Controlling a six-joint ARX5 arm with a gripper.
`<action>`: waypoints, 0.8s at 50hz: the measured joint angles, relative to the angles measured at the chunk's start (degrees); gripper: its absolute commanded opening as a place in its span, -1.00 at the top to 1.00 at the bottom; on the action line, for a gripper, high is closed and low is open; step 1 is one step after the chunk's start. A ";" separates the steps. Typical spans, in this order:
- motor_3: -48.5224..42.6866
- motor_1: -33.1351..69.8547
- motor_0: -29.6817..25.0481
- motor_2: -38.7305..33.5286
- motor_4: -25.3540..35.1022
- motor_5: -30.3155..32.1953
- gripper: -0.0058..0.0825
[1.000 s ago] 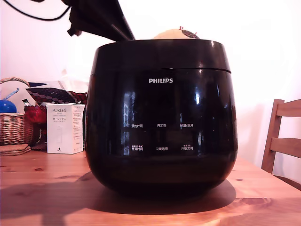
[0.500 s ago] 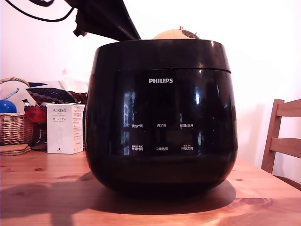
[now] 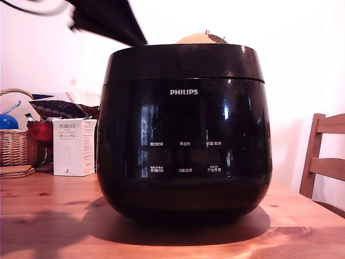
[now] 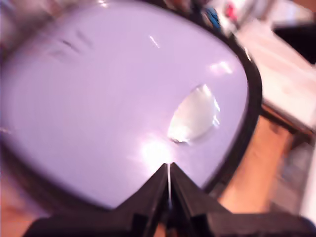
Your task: Close the rice cooker by pressing the lid down with medium force
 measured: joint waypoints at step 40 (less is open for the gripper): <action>12.26 -20.28 12.15 0.02 -25.51 1.14 0.92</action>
